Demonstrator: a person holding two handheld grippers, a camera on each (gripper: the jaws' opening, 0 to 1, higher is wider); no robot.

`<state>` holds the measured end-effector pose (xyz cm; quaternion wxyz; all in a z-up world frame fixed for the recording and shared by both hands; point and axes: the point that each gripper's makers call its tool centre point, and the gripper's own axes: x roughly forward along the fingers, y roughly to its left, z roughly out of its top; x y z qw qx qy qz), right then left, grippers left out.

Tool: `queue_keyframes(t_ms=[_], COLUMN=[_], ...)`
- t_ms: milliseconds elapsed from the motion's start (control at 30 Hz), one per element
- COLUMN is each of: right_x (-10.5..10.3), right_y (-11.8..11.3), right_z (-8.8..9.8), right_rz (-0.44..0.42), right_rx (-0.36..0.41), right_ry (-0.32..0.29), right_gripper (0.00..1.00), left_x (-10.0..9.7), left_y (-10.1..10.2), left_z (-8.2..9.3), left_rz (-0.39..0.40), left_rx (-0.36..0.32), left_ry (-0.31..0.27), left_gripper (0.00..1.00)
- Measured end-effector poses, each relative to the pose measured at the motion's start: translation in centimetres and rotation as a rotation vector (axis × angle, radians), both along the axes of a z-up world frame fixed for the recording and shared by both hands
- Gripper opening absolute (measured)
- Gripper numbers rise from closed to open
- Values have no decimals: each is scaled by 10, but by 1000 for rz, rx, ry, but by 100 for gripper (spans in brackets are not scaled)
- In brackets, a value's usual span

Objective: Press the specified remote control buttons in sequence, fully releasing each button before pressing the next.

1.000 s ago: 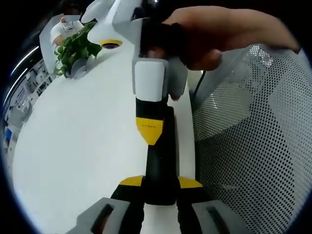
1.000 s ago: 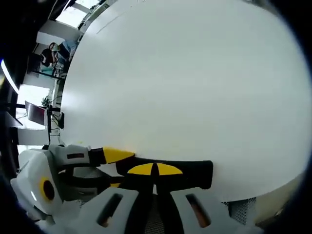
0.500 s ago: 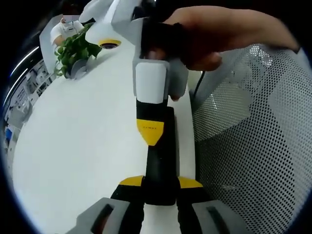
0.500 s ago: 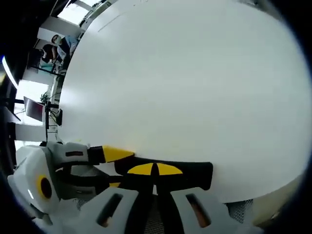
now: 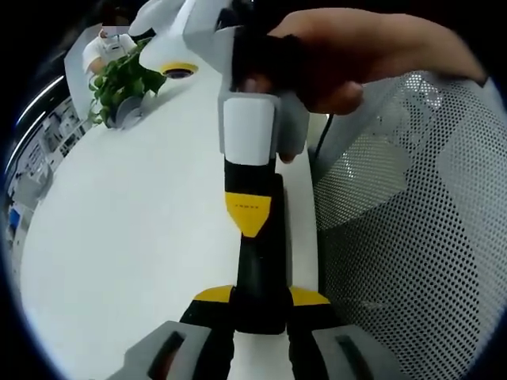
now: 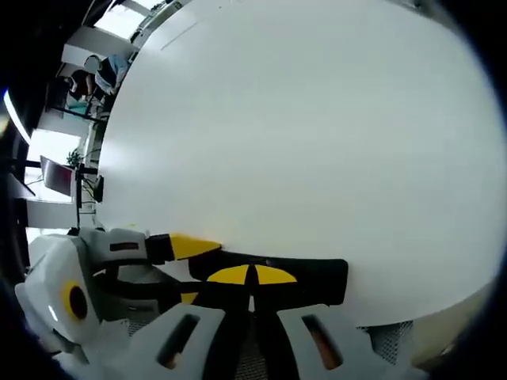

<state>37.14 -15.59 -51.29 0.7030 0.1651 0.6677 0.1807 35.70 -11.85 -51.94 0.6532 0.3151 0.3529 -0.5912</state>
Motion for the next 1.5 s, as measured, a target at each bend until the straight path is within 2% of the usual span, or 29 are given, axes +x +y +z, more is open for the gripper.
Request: queue_keyframes(t_ms=[167, 267, 400, 567, 667, 733, 867, 1033, 1167, 1233, 1500], right_x=[-2, -6, -8, -11, -11, -11, -9, -7, -5, -4, -7], right_y=[-3, -8, -7, -6, -4, -5, -4, -3, -3, -3, -4], right_z=[4, 2, 3, 0, 1, 0, -1, -3, -4, -4, -3], right_rz=[-17, -21, -26, 5, 18, 80, 135, 167, 236, 285, 238], right_rx=[-5, -30, -20, -40, -51, -87, -123, -148, -210, -243, -177], right_ry=[-1, 26, 35, 37, 23, -7, -45, -58, -75, -110, -129], right_gripper=[0, 0, 0, 0, 0, 0, 0, 0, 0, 0, 0], left_x=[0, 1, 1, 1, 1, 1, 2, 2, 2, 1, 1], left_y=[0, -1, -1, -1, -1, -1, -2, -2, -2, -2, -2], left_z=[0, 0, 0, 0, 0, 0, 0, 0, 0, 1, 1], left_rz=[2, 7, 10, 11, 11, 13, 16, 18, 20, 19, 18], left_rx=[2, 0, -1, -4, -4, -5, -8, -9, -11, -10, -10], left_ry=[-2, -2, -3, -4, -4, -3, -1, 0, -1, -2, -3], left_gripper=[24, 24, 24, 24, 24, 24, 25, 25, 25, 25, 25])
